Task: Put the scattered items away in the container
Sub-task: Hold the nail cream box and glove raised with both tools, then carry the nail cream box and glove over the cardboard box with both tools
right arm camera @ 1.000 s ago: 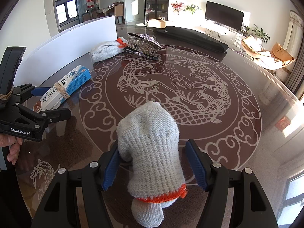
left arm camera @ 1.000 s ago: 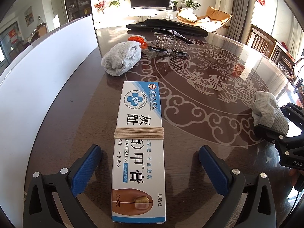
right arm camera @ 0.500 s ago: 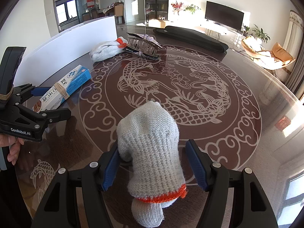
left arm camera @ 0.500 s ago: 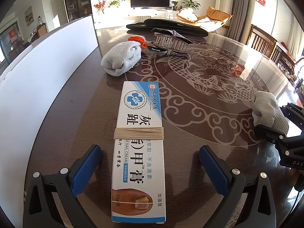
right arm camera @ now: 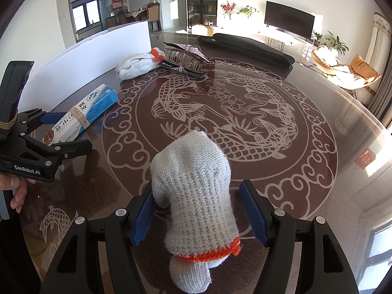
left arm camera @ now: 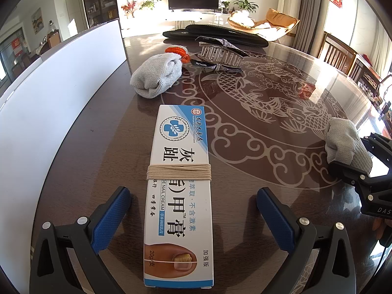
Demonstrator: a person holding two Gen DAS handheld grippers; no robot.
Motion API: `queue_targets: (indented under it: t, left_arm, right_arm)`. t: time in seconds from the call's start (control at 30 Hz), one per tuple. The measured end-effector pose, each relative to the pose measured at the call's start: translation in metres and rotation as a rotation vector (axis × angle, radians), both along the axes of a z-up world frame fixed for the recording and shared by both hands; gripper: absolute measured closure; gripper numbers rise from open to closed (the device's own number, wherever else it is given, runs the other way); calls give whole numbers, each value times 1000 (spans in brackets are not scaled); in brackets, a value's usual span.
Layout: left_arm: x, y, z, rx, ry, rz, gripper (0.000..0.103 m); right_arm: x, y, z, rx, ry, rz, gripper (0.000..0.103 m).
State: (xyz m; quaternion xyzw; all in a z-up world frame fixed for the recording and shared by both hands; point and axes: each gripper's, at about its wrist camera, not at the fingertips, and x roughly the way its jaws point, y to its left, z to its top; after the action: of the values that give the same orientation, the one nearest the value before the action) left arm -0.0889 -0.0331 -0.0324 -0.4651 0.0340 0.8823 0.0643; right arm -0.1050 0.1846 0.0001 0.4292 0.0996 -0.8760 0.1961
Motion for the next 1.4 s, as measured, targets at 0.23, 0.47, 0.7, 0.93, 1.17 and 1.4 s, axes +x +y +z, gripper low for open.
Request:
queue_targets:
  t: [0.23,0.47,0.7,0.93,1.17,1.4]
  left_arm:
    - [0,0,0,-2,0,2,0]
    - [1,0,3,1,8,-18,16]
    - [16,-7,19,103,-8,-56,61]
    - [72,3,35,154,-17,-67,61]
    - [110,-6,44,208,-21,-38,61]
    - [113,-85,118,275,106,104,61]
  right_arm:
    - [0,0,0,0,0,0,35]
    - [1,3,3,-14,14,-17,44]
    - [21,14,21,-182,-7,-135,72]
    - [53,-11,36,-264,-63,-86,72]
    - [82,-54,36,-266,-87,19,72]
    - [65,-121,96,-302,-28,155,72]
